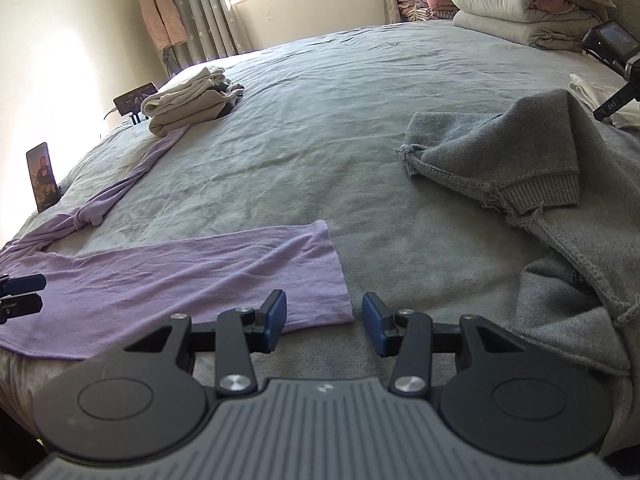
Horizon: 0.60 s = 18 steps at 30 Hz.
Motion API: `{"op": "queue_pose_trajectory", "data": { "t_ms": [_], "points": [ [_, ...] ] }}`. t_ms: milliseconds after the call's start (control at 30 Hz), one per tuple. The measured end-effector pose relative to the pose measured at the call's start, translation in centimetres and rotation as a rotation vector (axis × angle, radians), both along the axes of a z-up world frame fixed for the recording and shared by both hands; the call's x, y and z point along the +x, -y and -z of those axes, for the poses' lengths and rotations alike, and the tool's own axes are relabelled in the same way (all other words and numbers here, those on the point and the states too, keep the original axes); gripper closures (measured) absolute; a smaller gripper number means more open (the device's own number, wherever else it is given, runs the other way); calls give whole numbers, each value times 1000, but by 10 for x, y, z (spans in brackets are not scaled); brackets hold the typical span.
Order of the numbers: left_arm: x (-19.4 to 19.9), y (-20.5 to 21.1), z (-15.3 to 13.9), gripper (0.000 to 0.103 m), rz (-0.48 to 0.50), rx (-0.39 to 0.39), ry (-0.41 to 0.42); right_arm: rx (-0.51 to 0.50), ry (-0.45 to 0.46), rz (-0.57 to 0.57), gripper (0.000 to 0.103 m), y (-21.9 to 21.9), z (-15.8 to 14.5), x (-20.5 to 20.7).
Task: Fold clothes
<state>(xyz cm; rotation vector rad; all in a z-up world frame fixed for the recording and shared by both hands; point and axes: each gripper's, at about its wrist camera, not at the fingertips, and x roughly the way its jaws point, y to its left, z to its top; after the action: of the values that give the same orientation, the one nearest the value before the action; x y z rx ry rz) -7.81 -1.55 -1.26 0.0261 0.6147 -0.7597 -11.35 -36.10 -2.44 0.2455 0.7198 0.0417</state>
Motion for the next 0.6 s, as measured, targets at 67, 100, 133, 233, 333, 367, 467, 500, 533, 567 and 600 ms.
{"op": "queue_pose_trajectory", "data": {
  "t_ms": [67,100,133,233,333,367,467,500,533,567,600],
  "points": [
    [-9,23,6,34,79,10,14,11,-1,6,63,0,3,0],
    [-13,35,10,34,111,18,22,13,1,7,64,-2,4,0],
    [-15,46,13,35,135,24,27,11,4,7,68,-3,6,0],
    [-23,76,21,44,190,53,68,15,20,4,85,-6,8,-3],
    [-33,103,26,55,223,119,145,30,30,-1,99,-5,8,-4],
    [-35,110,27,65,217,143,172,29,35,-1,99,-5,8,-4],
    [-31,124,26,98,143,182,193,21,51,-3,99,-4,5,-7],
    [-30,126,25,101,122,186,193,16,57,-4,99,-4,4,-8],
    [-30,127,23,101,112,177,189,11,64,-3,99,-3,3,-9],
    [-31,128,21,102,109,171,191,2,69,-1,99,-2,2,-11],
    [-34,130,20,102,115,172,195,-6,73,2,99,0,0,-14]
  ]
}}
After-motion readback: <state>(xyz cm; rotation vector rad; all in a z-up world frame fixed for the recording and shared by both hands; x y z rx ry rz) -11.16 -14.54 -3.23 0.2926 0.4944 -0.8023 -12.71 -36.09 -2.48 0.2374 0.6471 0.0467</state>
